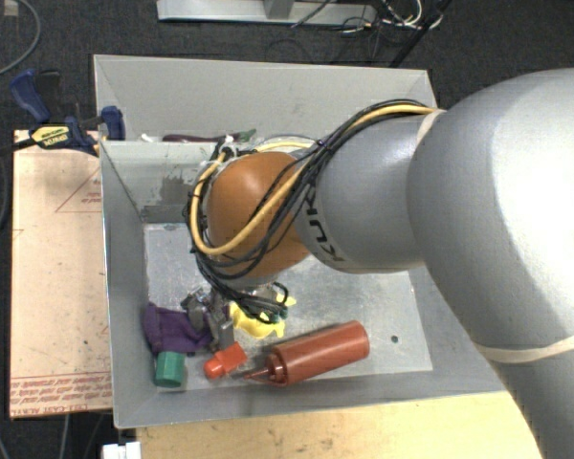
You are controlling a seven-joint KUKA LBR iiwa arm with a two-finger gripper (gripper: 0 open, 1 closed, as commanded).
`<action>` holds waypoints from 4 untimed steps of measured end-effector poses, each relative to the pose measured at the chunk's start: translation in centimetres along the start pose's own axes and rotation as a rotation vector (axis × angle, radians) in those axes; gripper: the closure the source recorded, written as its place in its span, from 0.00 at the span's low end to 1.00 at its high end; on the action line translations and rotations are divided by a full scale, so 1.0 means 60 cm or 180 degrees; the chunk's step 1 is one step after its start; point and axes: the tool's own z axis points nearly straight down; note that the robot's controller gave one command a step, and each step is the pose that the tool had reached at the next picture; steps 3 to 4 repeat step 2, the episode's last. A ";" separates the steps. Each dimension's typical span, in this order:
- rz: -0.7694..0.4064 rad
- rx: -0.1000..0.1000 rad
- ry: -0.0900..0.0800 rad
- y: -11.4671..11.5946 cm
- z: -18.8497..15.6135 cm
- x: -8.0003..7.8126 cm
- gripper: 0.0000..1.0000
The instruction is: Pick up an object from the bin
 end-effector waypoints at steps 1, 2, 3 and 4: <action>0.0001 -0.0001 -0.0001 0.000 0.000 0.000 1.00; 0.0023 -0.0002 -0.0016 0.009 -0.221 -0.014 1.00; 0.0023 -0.0002 -0.0016 0.009 -0.221 -0.014 1.00; 0.0023 -0.0002 -0.0016 0.009 -0.221 -0.014 1.00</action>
Offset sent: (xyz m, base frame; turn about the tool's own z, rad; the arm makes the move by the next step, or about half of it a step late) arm 0.0036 0.0076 0.1321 0.0048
